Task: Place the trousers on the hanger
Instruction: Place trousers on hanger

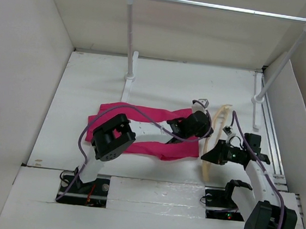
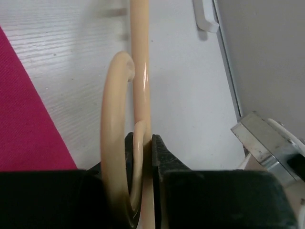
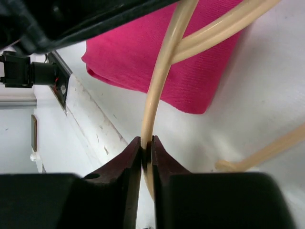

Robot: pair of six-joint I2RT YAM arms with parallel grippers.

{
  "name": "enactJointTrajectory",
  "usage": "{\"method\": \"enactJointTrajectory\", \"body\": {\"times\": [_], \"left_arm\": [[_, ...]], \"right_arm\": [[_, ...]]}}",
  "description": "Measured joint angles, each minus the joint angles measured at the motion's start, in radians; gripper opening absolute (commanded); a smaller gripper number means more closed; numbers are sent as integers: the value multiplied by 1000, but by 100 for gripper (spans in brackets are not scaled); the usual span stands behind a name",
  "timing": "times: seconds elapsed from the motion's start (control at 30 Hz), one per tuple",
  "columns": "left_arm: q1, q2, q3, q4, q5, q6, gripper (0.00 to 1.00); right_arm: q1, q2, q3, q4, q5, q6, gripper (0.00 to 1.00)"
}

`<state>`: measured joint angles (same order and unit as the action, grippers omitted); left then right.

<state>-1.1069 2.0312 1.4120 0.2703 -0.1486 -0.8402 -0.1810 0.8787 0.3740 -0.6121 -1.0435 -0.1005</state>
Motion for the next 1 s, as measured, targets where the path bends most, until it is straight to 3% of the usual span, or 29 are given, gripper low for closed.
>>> {"method": "enactJointTrajectory", "body": {"times": [0.03, 0.13, 0.23, 0.37, 0.4, 0.5, 0.6, 0.7, 0.73, 0.77, 0.87, 1.0], "left_arm": [[-5, -6, -8, 11, -5, -2, 0], [-11, -48, -78, 19, -18, -3, 0], [-10, -94, -175, 45, -27, -29, 0], [-1, -145, -254, 81, -51, -70, 0], [-1, -153, -265, 86, -60, -79, 0], [-2, -163, -285, 106, -85, -105, 0], [-1, -163, -293, 107, -96, -116, 0], [8, -163, -293, 108, -111, -133, 0], [11, -163, -294, 108, -114, -138, 0], [16, -163, -294, 108, -116, -143, 0], [30, -163, -298, 107, -131, -149, 0], [37, -163, -300, 103, -147, -150, 0]], "right_arm": [[0, -6, 1, -7, 0, 0, 40], [0, -23, 16, -45, 14, -16, 57], [0, -20, 71, -104, 48, -51, 64], [0, 0, 148, -131, 82, -87, 63], [0, 7, 162, -132, 88, -89, 59], [0, 26, 187, -100, 115, -80, 14], [23, 30, 186, -18, 168, -15, 2], [109, 85, 194, 95, 233, 45, 11], [144, 124, 204, 127, 250, 59, 24], [178, 172, 219, 157, 266, 71, 30], [253, 323, 246, 258, 312, 103, 36], [270, 390, 224, 370, 371, 156, 46]]}}
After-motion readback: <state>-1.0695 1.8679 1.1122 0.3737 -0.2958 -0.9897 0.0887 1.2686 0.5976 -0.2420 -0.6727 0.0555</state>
